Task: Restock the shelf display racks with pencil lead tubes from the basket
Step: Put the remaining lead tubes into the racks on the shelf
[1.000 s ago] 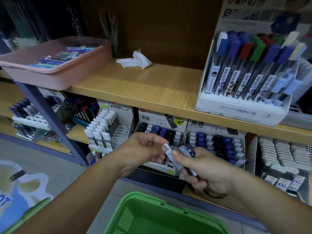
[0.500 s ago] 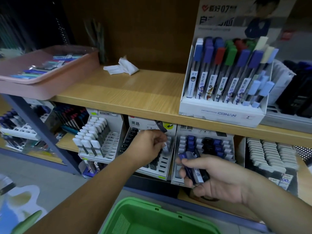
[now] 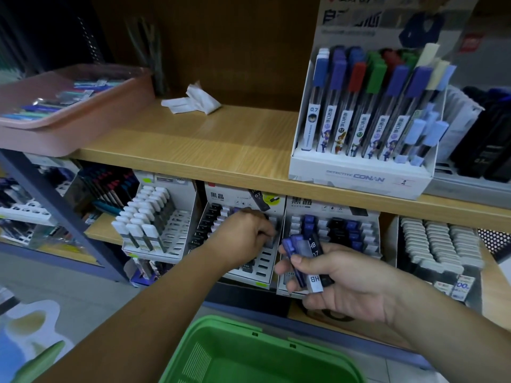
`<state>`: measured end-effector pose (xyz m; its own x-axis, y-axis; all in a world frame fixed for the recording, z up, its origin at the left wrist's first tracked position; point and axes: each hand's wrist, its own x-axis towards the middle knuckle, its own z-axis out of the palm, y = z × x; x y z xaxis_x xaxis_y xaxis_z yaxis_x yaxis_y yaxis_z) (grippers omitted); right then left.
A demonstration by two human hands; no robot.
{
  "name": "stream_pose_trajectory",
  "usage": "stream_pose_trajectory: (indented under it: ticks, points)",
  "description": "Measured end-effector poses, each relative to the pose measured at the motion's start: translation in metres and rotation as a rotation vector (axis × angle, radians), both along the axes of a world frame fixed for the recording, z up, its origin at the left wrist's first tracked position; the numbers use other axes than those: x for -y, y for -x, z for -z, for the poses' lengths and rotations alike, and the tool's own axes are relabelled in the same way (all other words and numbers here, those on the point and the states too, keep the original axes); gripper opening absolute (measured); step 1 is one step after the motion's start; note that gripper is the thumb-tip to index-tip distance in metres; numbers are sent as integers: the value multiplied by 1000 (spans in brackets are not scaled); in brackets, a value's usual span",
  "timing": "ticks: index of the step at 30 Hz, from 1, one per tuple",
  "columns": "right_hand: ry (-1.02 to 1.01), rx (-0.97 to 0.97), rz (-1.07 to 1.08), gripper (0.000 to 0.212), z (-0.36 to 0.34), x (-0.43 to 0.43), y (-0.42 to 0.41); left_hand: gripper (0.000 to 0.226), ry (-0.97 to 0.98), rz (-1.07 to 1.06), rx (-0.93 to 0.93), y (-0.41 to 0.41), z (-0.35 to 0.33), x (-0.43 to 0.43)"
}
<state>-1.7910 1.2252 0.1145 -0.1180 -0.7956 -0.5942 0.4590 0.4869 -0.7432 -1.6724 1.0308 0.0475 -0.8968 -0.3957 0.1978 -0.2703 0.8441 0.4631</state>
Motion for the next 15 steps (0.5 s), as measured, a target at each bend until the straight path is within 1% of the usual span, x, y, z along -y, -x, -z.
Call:
stream_pose_trajectory:
  ticks: [3,5,6,7,8,10,11,13,15]
  points:
    - [-1,-36,-36,24,-2,-1,0,23,71,-12,15,3,6,-3]
    - [11,-50,-22,21,-3,0,0,24,53,-66,-89,2,2,-4]
    - [17,-55,-3,21,-2,1,-1,20,-9,-120,-170,0,-5,-6]
    - [23,-61,17,21,-1,2,-2,14,-147,-171,-227,-2,-16,-12]
    - [28,-68,38,21,0,4,-3,11,-336,-186,-231,-3,-26,-17]
    - [40,-84,74,20,3,5,-4,23,-688,-123,-133,-4,-40,-27]
    - [47,-90,88,20,4,6,-6,22,-761,-87,-78,-5,-43,-31]
    - [67,-91,107,20,5,8,-7,15,-825,-42,-54,-8,-47,-32]
    - [85,-78,117,20,5,9,-8,20,-881,-22,-50,-13,-47,-27]
